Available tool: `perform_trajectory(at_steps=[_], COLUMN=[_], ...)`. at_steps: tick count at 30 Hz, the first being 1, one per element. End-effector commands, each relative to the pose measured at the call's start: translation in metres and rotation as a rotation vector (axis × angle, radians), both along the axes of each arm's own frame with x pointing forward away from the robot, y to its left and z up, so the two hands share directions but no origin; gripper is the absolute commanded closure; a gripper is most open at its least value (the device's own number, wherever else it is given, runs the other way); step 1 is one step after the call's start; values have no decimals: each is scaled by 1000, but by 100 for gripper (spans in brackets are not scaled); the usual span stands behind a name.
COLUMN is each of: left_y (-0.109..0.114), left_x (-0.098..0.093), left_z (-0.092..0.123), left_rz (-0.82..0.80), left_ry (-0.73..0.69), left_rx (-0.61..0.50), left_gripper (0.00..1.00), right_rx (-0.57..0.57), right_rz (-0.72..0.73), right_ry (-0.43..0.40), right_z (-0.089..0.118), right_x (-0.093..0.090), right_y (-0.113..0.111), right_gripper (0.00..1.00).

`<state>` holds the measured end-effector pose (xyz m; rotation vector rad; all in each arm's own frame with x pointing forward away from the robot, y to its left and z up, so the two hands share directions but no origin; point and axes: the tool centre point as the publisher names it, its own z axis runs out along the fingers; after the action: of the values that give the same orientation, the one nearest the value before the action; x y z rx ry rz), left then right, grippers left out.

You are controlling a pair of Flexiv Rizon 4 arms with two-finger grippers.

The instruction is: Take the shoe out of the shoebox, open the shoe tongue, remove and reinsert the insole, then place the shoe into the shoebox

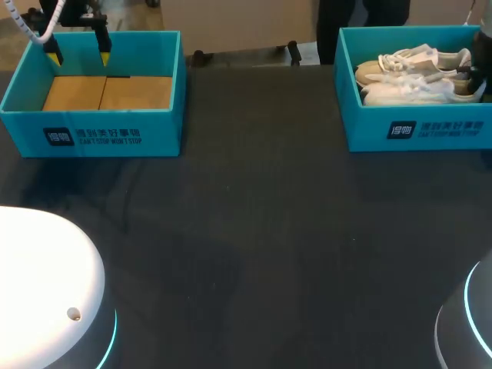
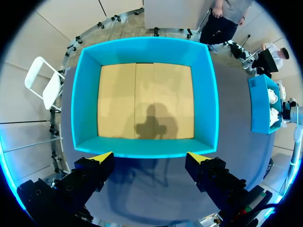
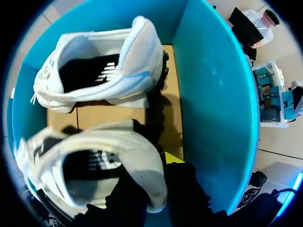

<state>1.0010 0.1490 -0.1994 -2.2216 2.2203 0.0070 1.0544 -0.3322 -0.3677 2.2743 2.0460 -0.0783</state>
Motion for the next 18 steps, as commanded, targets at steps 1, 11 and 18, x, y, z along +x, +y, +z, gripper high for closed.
perform_trajectory(at_steps=[1, 11, 18], left_y=[0, 0, 0], left_x=[-1, -1, -1], left_z=[-1, -1, -1], left_rz=[0, 0, 0], left_ry=[-1, -1, -1], left_rx=[-2, -2, -2], left_gripper=[0, 0, 0], right_rx=[-11, -100, -126], right_rz=[-24, -136, -187], right_ry=[-18, -36, -69], right_z=[16, 56, 94], right_x=[-3, -3, -7], right_y=[-3, -13, -16], right_gripper=[100, 100, 100])
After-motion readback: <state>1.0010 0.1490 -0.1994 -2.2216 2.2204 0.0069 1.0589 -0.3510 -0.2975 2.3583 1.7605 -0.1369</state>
